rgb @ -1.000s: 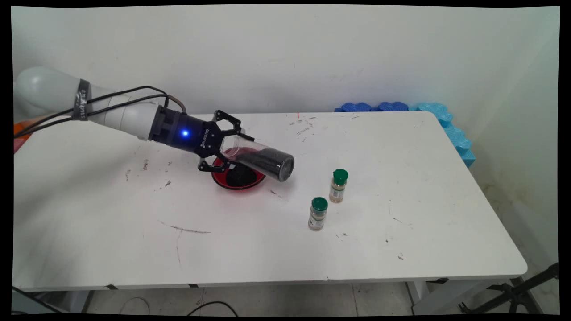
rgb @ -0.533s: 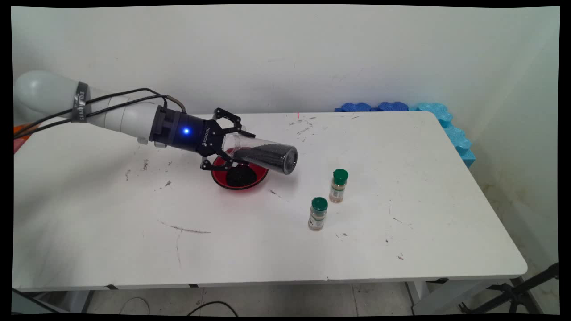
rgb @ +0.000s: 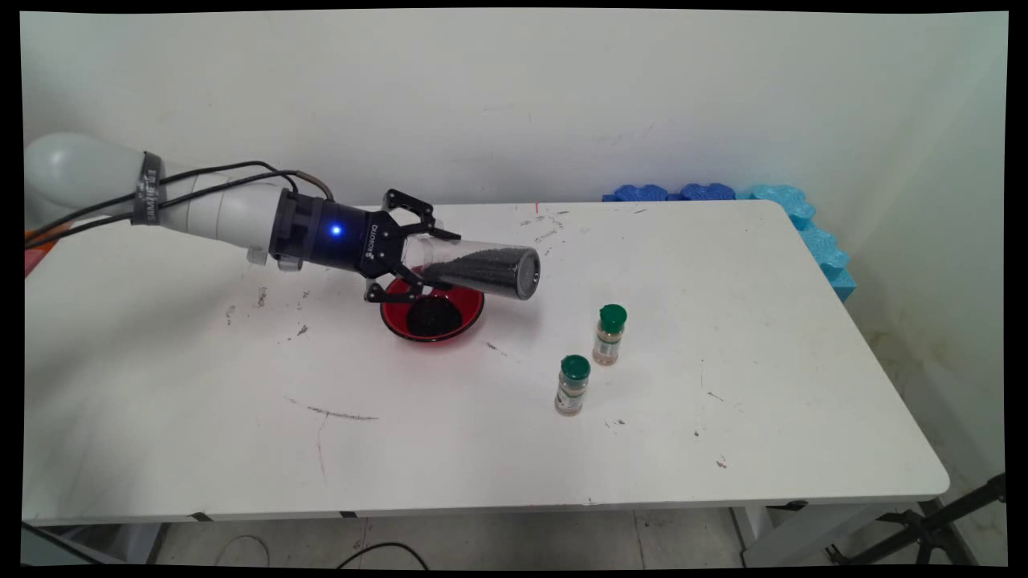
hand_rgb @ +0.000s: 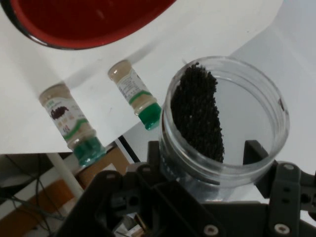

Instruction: Pour the black seasoning powder in the red bowl

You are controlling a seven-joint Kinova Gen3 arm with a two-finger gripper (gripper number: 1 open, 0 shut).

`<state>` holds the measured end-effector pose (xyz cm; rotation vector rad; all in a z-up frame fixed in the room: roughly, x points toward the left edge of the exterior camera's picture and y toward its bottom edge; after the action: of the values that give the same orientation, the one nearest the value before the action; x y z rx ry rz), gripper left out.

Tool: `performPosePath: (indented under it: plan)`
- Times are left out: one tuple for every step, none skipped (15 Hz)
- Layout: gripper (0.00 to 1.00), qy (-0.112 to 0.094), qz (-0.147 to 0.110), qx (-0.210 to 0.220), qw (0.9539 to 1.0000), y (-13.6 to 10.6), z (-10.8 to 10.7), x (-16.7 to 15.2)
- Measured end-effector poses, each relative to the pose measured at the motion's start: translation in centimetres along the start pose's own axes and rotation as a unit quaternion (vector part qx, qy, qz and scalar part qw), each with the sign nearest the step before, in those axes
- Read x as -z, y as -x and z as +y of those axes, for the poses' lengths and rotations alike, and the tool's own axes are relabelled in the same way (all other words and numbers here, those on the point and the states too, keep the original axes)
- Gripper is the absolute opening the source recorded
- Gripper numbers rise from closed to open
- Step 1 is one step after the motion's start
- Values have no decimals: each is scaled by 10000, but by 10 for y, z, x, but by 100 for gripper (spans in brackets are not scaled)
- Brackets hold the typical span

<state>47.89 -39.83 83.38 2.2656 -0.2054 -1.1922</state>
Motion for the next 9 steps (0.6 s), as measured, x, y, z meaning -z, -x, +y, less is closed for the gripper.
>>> performPosePath:
  plan:
    - [0, 24, -7, 45, 10000, 0, 0, 0]
    - [0, 53, -17, 96, 9999, 1, 0, 0]
    - [0, 84, -27, 148, 9999, 1, -1, 0]
    - [0, 110, -35, 189, 9998, 2, -1, 0]
    - [0, 142, -47, 239, 9996, 2, 0, 0]
    - [0, 168, -55, 279, 9995, 2, 0, -1]
    - [0, 197, -65, 324, 9993, 3, 0, -1]
    - [0, 223, -74, 364, 9991, 3, 0, -1]
    - [0, 247, -83, 401, 9989, 3, 0, -1]
